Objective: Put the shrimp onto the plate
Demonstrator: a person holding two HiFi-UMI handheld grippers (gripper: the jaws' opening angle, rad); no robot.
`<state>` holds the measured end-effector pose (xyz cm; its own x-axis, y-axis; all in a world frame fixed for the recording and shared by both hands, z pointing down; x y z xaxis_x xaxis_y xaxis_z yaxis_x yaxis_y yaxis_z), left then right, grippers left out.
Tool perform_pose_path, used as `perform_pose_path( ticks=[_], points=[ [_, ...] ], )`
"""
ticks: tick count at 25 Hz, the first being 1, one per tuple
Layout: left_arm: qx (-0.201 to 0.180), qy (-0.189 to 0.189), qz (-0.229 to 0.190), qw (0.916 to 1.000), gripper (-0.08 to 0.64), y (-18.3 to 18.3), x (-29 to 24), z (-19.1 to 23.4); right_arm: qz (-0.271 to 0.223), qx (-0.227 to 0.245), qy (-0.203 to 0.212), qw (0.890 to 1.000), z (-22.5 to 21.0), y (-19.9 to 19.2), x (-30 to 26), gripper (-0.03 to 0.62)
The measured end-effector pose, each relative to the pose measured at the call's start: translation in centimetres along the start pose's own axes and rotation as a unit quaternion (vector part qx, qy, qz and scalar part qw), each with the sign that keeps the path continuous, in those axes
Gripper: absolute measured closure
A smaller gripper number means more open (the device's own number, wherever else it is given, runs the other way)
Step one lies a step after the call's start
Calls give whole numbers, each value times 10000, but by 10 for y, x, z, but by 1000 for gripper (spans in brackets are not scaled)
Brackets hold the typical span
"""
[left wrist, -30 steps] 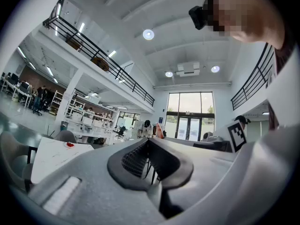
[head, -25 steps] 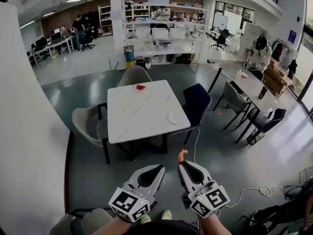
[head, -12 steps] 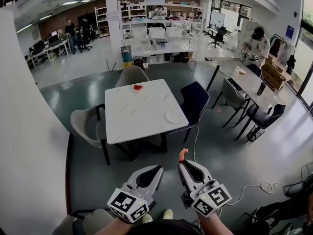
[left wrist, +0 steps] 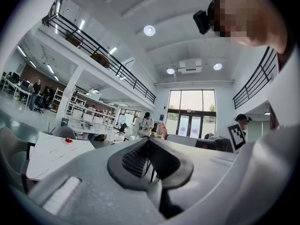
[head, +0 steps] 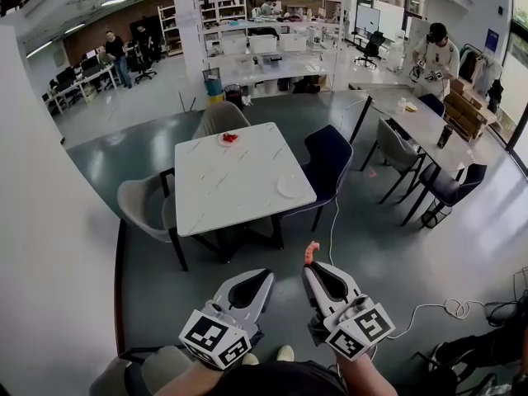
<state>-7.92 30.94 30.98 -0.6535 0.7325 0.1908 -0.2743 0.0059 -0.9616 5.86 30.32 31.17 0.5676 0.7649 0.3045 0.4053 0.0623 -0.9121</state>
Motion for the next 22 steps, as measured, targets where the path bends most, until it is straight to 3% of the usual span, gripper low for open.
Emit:
perform_pose_path(
  ticks=[13, 22],
  points=[
    [-2, 46, -21, 10000, 552, -11, -42, -15, -7, -120, 41, 9999, -43, 13, 10, 554],
    [57, -31, -23, 10000, 552, -20, -72, 15, 147, -47, -45, 9999, -68, 2, -18, 554]
  ],
)
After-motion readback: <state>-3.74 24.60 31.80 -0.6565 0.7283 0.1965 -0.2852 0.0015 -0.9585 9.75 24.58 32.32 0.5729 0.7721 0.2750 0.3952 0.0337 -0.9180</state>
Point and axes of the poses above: the fingertips, and each gripper's own axes: x backward along the fingers, z to its left, y out of its top, the point moved 5 cm from there along x, backward along the fingers, and after that the axes turned 10 degrees about -z, right-handed, at the moved point
